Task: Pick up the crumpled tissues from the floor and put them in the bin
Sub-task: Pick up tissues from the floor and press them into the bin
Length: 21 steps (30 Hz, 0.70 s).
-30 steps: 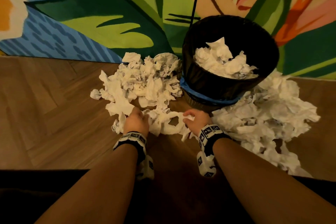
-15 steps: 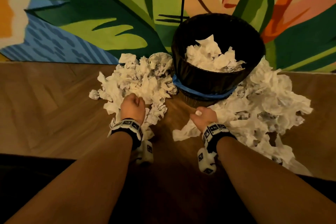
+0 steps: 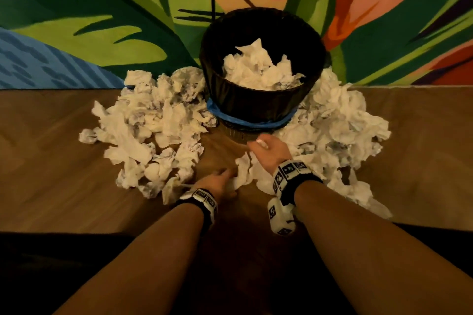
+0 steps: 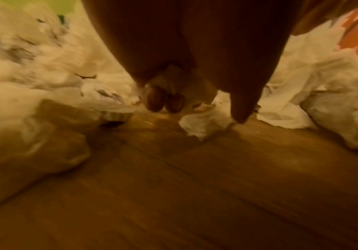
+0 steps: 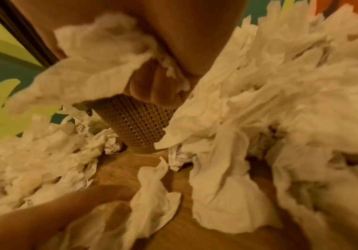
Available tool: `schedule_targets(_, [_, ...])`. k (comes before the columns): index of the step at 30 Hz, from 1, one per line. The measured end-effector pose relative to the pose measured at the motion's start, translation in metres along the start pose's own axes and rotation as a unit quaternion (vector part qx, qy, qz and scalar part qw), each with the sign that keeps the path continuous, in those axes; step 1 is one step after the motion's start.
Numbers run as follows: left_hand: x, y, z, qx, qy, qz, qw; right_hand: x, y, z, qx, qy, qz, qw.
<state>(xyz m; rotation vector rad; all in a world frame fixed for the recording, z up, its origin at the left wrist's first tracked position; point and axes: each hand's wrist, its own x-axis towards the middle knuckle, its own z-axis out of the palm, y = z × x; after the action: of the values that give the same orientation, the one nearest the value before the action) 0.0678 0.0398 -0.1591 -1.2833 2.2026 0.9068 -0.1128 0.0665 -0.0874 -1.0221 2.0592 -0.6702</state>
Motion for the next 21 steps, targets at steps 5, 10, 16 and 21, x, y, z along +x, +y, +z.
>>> schedule_targets(5, [0.011, 0.022, 0.023, 0.037, 0.006, 0.029, 0.999, -0.005, 0.004, -0.015, -0.137, -0.044, -0.003, 0.99])
schedule_targets(10, [-0.007, 0.015, 0.009, -0.082, 0.162, 0.054, 0.982, -0.001, 0.007, -0.037, -0.16, -0.038, 0.007, 0.986])
schedule_targets(16, [-0.036, 0.003, -0.063, -0.37, 0.358, -0.067, 0.855, 0.01, -0.009, -0.098, -0.122, 0.051, 0.032, 0.991])
schedule_targets(21, [-0.058, 0.0, -0.144, -0.432, 0.472, 0.001, 0.769, 0.016, -0.046, -0.172, -0.115, 0.214, -0.015, 0.97])
